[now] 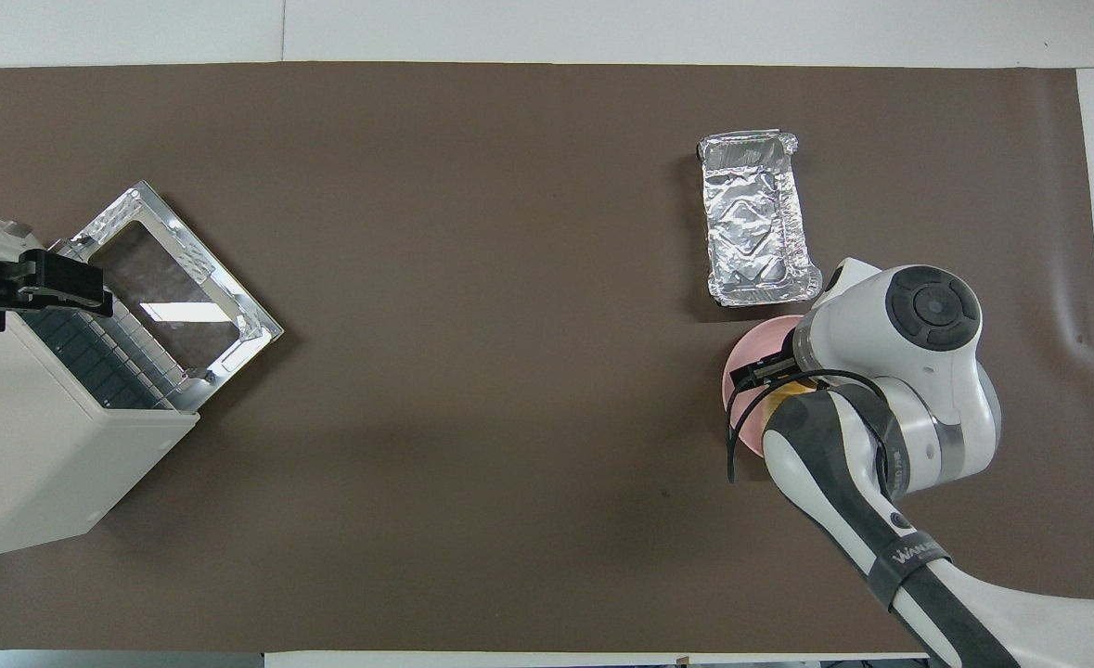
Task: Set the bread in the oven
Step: 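Grasp the stack of orange bread slices on the pink plate with the right gripper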
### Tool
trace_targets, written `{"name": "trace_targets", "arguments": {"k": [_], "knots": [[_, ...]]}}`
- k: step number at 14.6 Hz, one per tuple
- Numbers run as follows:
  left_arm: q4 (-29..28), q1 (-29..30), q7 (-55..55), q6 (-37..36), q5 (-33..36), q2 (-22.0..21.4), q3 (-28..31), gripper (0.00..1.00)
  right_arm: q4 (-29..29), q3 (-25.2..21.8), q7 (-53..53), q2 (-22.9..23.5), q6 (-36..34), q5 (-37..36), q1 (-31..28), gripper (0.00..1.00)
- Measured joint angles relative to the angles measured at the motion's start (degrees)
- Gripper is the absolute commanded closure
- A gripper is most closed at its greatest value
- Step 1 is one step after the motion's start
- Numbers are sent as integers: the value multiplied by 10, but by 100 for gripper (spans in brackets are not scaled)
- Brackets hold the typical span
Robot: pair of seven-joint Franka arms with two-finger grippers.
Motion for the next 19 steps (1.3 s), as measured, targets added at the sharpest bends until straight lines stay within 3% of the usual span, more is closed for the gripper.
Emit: {"name": "trace_targets", "arguments": {"k": [1, 2, 3, 5, 12, 16, 19], "knots": [[0, 0, 0, 0, 0, 0, 0, 0, 0, 0, 0, 8, 5, 0, -1, 0], [0, 0, 0, 0, 0, 0, 0, 0, 0, 0, 0, 13, 9, 0, -2, 13], [0, 0, 0, 0, 0, 0, 0, 0, 1, 0, 0, 15, 9, 0, -1, 35], [0, 0, 0, 0, 0, 0, 0, 0, 3, -1, 0, 15, 9, -1, -2, 100], [0, 0, 0, 0, 0, 0, 0, 0, 23, -3, -1, 15, -14, -1, -9, 100], [0, 0, 0, 0, 0, 0, 1, 0, 96, -3, -24, 17, -107, -1, -15, 100], [0, 0, 0, 0, 0, 0, 1, 0, 189, -4, -41, 31, -186, -1, -27, 100]]}}
